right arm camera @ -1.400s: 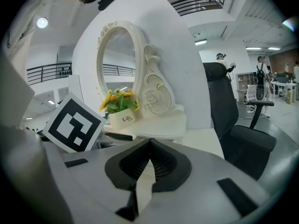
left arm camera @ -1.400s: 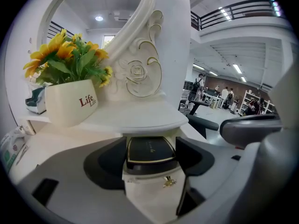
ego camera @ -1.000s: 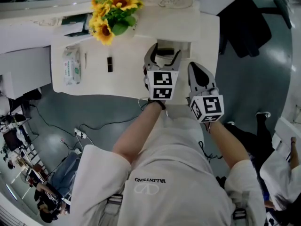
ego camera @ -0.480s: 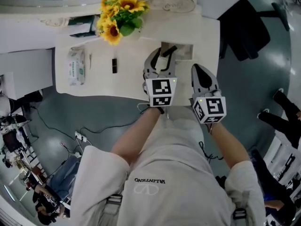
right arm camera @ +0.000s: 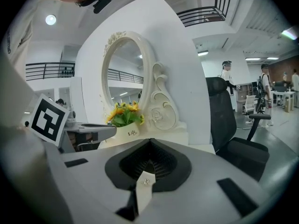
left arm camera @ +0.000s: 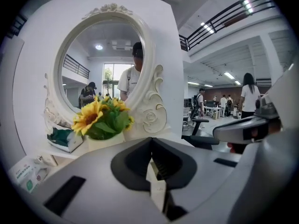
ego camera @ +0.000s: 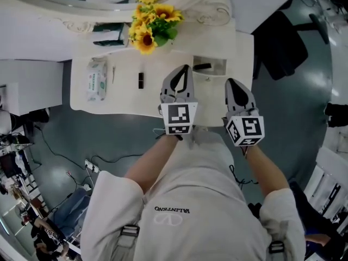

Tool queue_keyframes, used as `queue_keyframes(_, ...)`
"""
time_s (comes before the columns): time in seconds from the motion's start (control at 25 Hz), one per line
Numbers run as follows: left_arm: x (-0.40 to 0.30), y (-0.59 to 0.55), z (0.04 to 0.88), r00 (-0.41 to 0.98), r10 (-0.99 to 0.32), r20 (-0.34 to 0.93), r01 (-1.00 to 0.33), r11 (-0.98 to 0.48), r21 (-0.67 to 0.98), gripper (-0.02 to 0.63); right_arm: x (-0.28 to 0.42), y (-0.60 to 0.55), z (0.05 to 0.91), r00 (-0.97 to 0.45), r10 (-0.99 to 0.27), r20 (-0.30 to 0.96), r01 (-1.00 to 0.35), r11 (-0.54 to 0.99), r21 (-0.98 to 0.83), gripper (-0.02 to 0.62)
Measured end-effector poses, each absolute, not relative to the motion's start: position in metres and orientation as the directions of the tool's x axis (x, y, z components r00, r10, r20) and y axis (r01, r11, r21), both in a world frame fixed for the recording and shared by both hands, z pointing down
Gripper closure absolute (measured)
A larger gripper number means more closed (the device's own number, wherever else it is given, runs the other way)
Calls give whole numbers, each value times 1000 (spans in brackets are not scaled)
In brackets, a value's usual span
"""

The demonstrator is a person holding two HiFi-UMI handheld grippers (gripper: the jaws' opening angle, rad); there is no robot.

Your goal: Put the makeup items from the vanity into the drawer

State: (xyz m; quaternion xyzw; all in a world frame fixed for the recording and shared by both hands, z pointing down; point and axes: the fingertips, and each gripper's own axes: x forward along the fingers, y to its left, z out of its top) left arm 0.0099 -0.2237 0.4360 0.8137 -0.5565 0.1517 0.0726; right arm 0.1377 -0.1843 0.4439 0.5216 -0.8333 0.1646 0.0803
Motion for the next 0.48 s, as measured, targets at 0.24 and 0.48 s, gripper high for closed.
queue_keyframes(0.24,-11,-207,386,390,-894,223,-915,-404,-20,607,136,-182,403,-429,-869,247,-900,388,-198,586)
queue_keyframes(0.48,-37,-192,335,424,-900,105,-903,-428,-19,607,142,-175,352,-413,-895,171,-905,383,-184,586)
